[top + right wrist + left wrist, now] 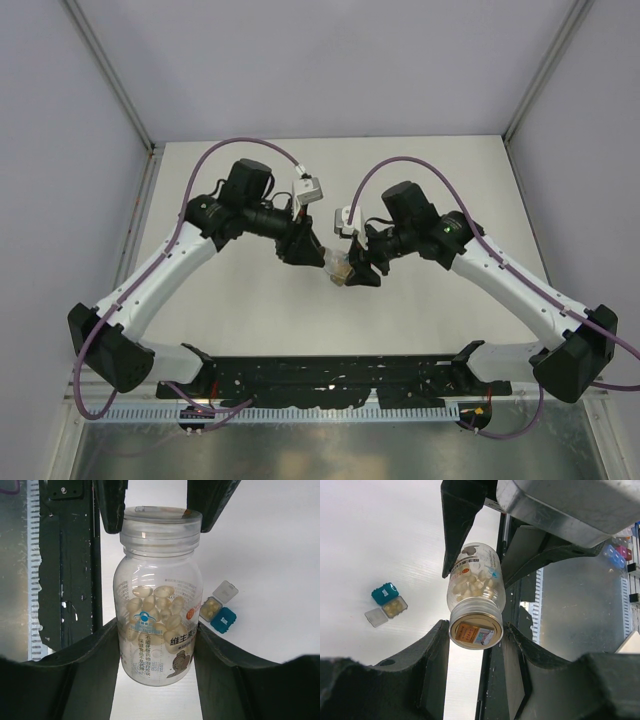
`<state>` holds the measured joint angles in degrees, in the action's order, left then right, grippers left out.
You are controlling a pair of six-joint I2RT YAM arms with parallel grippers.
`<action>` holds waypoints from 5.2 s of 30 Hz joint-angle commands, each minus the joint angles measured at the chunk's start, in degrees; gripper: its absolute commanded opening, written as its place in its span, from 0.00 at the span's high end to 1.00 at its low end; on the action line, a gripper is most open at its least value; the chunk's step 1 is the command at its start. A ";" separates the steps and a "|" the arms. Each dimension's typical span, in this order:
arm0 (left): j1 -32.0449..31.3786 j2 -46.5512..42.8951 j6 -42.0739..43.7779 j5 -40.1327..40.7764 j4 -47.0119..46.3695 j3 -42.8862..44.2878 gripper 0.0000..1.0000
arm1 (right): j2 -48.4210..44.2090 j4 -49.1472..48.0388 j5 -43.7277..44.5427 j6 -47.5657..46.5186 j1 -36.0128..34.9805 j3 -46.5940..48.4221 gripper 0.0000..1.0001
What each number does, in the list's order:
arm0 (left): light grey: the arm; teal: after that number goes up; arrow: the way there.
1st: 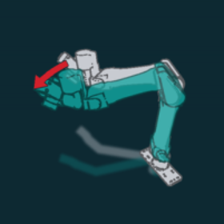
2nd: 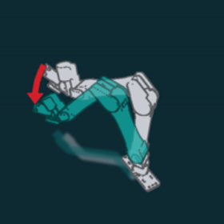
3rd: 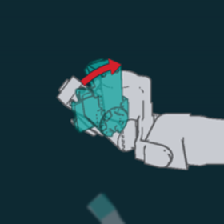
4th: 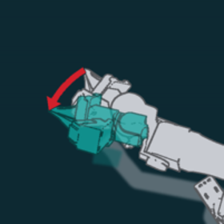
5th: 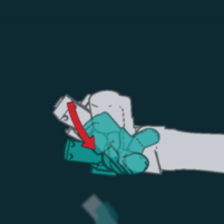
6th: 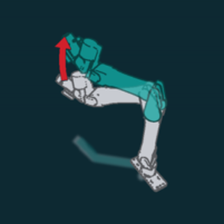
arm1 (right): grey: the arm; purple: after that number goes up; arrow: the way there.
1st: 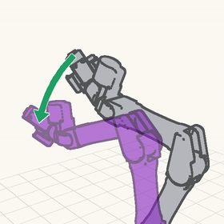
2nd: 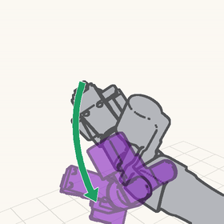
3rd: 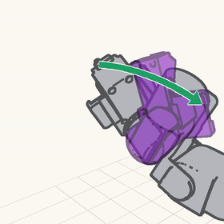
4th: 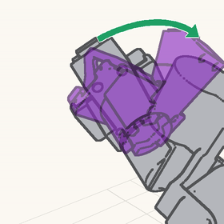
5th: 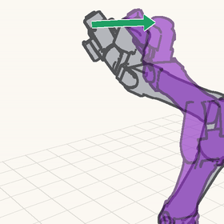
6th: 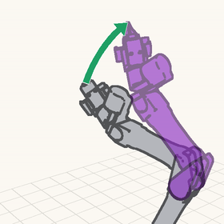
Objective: Sort the pills into containers
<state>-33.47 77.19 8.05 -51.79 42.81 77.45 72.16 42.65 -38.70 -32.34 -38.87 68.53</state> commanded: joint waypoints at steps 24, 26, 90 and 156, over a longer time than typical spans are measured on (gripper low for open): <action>-3.09 -7.22 10.23 -1.91 -7.38 -11.17 0.83 | 5.79 6.39 -20.36 -1.67 0.55 9.34 0.94; -3.00 -8.28 9.44 -1.56 -9.40 -12.49 0.81 | 6.58 6.74 -21.33 -1.85 0.55 9.86 0.94; 0.25 -13.99 2.76 2.83 -20.48 -14.08 0.20 | 2.64 -0.64 -17.74 3.95 0.55 9.17 0.94; 7.11 -1.69 -26.09 -1.47 -15.21 -2.74 0.79 | -4.05 -13.92 13.39 7.29 -4.98 1.43 0.94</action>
<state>-26.13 75.31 -22.22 -50.17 28.58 74.98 69.12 30.61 -21.93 -25.23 -43.46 69.14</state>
